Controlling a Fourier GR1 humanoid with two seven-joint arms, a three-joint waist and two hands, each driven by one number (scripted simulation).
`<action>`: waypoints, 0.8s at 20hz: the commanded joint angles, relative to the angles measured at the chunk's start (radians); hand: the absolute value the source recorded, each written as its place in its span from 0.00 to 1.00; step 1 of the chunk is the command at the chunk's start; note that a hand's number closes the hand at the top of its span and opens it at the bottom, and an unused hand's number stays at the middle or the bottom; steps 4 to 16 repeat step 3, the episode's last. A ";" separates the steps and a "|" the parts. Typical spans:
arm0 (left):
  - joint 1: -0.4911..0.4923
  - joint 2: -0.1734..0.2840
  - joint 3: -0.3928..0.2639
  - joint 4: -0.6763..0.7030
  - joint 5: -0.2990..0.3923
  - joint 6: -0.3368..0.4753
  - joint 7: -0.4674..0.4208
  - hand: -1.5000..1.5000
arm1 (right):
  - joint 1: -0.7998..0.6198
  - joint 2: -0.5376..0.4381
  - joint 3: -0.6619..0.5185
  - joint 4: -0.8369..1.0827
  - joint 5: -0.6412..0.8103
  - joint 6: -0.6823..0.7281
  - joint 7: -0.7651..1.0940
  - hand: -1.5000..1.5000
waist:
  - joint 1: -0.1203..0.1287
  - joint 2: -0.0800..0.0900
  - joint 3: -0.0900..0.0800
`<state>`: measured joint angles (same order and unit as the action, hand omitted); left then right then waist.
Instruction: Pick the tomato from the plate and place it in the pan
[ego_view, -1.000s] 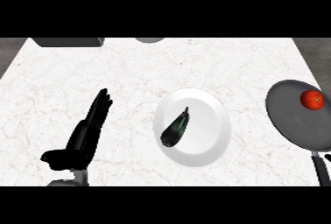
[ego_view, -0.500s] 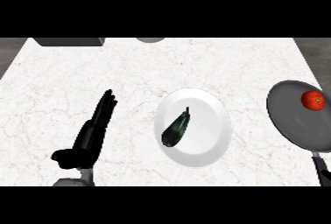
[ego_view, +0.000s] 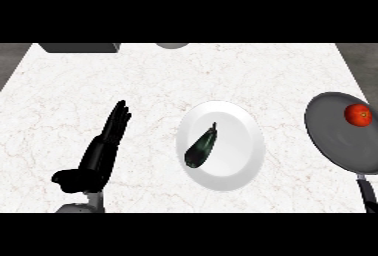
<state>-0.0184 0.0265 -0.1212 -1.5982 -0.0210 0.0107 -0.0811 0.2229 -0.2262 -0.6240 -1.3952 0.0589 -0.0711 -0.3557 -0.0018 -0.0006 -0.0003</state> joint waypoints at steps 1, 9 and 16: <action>-0.011 -0.025 -0.032 0.019 -0.035 0.043 -0.002 0.50 | 0.054 0.020 -0.010 -0.045 0.029 -0.028 -0.047 0.00 | -0.003 0.000 0.000; 0.006 0.056 0.066 0.005 0.071 -0.080 -0.034 0.50 | -0.018 -0.005 0.003 0.036 0.080 -0.084 -0.039 0.00 | 0.002 0.001 0.000; 0.006 0.056 0.066 0.005 0.071 -0.080 -0.034 0.50 | -0.018 -0.005 0.003 0.036 0.080 -0.084 -0.039 0.00 | 0.002 0.001 0.000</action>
